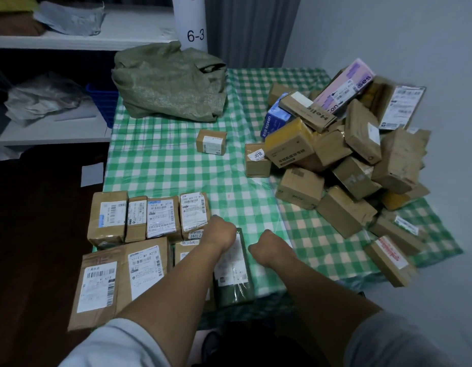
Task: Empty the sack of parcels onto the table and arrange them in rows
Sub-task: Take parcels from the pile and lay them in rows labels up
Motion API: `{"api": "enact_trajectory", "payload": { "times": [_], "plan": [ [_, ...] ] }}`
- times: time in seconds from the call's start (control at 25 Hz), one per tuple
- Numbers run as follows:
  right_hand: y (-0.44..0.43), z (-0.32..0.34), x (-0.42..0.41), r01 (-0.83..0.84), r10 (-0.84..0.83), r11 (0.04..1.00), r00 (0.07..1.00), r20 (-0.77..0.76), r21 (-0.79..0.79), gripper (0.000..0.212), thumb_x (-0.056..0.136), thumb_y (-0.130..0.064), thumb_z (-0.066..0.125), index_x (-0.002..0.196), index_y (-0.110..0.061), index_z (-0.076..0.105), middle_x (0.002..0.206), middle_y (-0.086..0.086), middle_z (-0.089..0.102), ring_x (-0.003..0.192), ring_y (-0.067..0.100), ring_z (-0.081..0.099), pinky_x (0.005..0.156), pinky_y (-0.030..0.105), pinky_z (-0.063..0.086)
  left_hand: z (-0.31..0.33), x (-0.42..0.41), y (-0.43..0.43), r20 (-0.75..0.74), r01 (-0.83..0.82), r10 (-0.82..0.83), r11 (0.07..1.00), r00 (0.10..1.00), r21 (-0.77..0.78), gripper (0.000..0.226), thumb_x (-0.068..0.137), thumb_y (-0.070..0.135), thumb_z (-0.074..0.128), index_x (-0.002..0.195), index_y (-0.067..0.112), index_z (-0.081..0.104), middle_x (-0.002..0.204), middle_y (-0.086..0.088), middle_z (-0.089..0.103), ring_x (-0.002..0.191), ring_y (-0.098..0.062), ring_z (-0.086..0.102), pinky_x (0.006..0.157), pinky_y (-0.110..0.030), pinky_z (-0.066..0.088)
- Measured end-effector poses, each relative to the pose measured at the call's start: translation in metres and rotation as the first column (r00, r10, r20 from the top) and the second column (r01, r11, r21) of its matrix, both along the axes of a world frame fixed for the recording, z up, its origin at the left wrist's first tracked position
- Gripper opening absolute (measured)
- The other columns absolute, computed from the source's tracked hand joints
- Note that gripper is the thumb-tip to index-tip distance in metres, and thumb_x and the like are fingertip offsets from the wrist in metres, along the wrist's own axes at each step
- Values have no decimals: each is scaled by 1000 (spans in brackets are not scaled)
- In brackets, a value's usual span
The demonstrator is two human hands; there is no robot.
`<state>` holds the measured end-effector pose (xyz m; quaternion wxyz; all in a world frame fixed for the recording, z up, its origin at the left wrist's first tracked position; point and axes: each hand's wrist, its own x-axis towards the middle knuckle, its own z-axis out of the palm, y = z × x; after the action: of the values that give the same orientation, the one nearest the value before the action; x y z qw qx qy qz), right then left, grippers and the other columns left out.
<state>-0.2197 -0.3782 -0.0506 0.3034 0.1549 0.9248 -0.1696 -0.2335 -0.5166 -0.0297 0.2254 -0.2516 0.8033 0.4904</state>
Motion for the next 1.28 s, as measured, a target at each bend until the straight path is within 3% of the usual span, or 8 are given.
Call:
{"api": "enact_trajectory", "payload": {
  "times": [0.2,0.4,0.56,0.68,0.8,0.92,1.16,1.28],
  "plan": [
    [50,26,-28,84,-83,996,994,-72,4,38,89,-33,55,121,-14,53,119,7,65,99,27,62,72,32,44,22,-27,49,-54,44,-39,995,998,85,24,88,7,54,110,8,45,93,-10,54,79,-25,51,62,-29,39],
    [109,66,-72,100,-89,994,965,-246,34,31,90,-33,58,114,-15,58,116,9,67,102,31,65,79,31,48,35,-64,107,-87,-11,25,986,996,164,21,86,9,57,104,10,45,98,-10,53,87,-29,55,74,-37,47],
    [170,119,-117,104,-62,993,836,-546,47,23,89,-34,61,102,-16,58,108,9,63,91,29,57,72,35,45,55,-91,167,-124,26,-2,981,992,192,12,83,10,58,93,12,50,95,-12,56,85,-29,57,73,-39,49],
    [224,144,-146,176,-53,978,736,-675,114,43,87,-34,62,123,-11,53,124,16,51,115,36,49,90,45,45,67,-114,213,-110,16,13,966,994,257,21,79,16,62,99,13,57,105,-14,63,100,-35,63,87,-46,55],
    [275,153,-158,325,-145,929,763,-630,179,72,84,-52,67,138,-13,41,144,20,37,132,40,35,103,53,36,75,-129,253,-108,-18,53,955,993,297,22,76,29,70,92,19,60,101,-8,66,99,-29,64,93,-49,55],
    [304,141,-164,437,-379,899,793,-478,13,100,82,-62,70,153,-11,21,161,21,13,147,41,16,112,57,30,81,-138,286,-114,-118,174,914,978,388,17,88,30,70,100,19,62,101,-6,67,101,-28,64,96,-48,54],
    [325,116,-180,418,-442,896,812,-381,-149,103,82,-59,69,154,-9,14,155,22,23,135,45,39,106,48,41,92,-161,313,-259,-282,390,886,884,369,41,84,38,75,109,24,47,112,-3,61,104,-24,60,97,-42,51],
    [326,119,-185,370,-396,918,830,-394,-143,99,82,-58,69,151,-10,18,150,21,30,131,44,43,103,48,42,91,-177,315,-220,-279,383,877,897,392,31,84,30,76,103,16,55,106,-3,69,102,-25,67,93,-43,56]
  ]
}}
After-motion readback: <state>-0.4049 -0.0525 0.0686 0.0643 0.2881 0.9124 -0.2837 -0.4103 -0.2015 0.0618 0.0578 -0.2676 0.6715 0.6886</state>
